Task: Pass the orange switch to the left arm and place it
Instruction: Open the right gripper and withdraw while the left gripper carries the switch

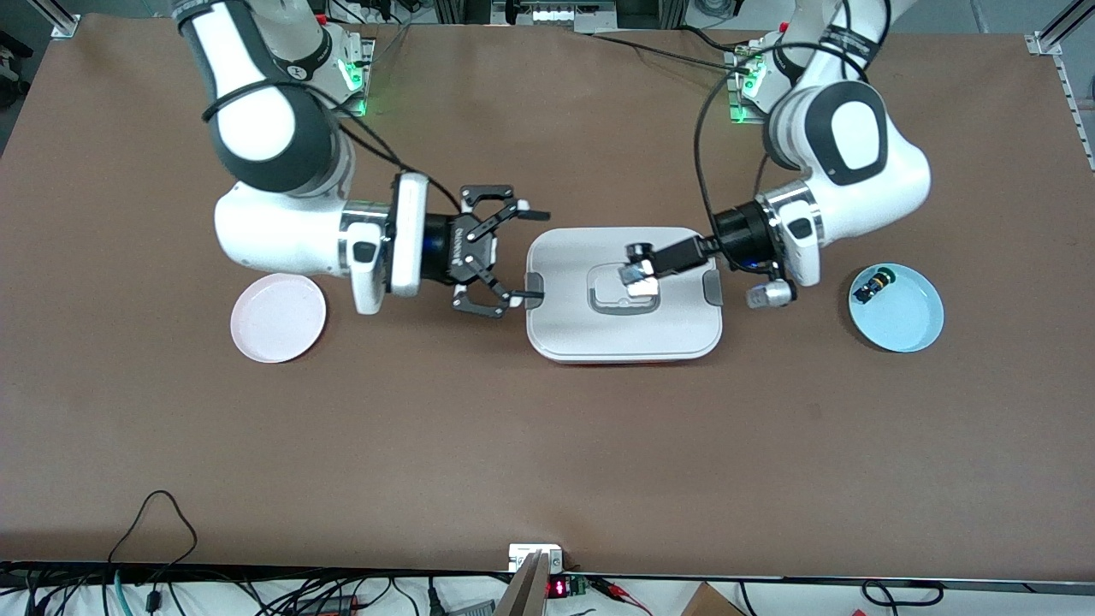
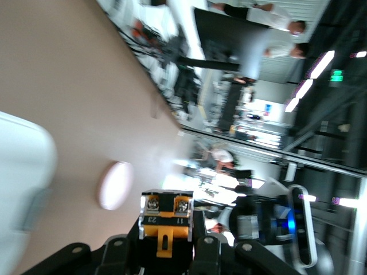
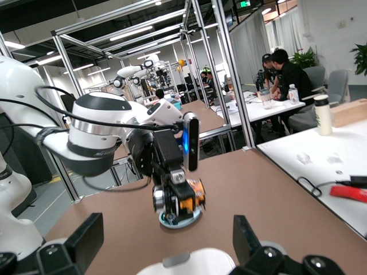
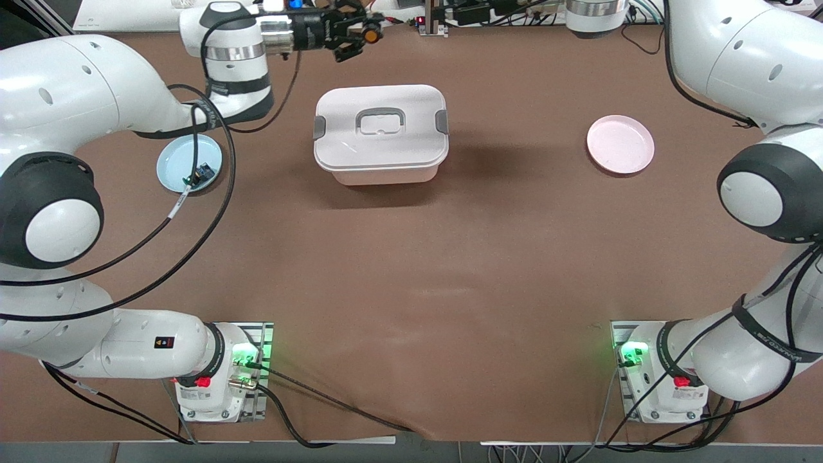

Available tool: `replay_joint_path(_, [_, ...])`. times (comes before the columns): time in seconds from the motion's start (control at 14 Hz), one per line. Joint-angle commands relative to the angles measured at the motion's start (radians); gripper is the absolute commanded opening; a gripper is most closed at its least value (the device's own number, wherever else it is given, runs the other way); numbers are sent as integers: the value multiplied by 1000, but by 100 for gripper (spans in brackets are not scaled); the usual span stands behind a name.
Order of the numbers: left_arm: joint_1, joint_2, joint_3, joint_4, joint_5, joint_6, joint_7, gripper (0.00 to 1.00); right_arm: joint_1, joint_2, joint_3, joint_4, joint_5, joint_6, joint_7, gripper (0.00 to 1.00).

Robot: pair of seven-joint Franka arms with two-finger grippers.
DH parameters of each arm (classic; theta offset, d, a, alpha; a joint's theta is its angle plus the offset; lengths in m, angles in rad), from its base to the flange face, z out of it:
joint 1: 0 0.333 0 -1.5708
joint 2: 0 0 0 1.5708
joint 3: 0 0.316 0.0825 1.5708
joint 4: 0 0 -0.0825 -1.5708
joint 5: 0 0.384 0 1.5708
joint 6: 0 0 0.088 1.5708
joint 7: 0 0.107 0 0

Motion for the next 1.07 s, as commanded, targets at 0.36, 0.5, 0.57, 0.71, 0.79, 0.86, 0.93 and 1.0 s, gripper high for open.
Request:
replay_joint_path(0.36, [140, -22, 166, -76, 855, -185, 1, 0, -126, -49, 5, -123, -108, -32, 231, 100])
replay_joint_path(0.5, [160, -9, 205, -75, 1055, -203, 0, 0, -140, -51, 5, -123, -210, -9, 452, 100])
replay_joint_path(0.57, [179, 10, 219, -76, 1129, -203, 1, 0, -151, -51, 5, -121, -282, -9, 561, 100])
replay_joint_path(0.71, [215, 47, 228, -75, 1267, -196, 0, 0, -183, -54, 5, -123, -381, -37, 711, 100])
replay_joint_path(0.79, [238, 67, 234, -73, 1363, -187, -6, 0, -200, -55, 4, -126, -428, -73, 773, 100])
replay_joint_path(0.86, [252, 87, 245, -70, 1454, -173, -11, 0, -209, -55, 5, -131, -471, -85, 845, 100])
replay_joint_path(0.93, [258, 115, 268, -58, 1552, -158, -11, 0, -211, -58, 5, -143, -509, -85, 927, 100])
replay_joint_path(1.0, [269, 165, 281, -26, 1642, -139, -12, 0, -221, -60, 5, -146, -548, -85, 1018, 100])
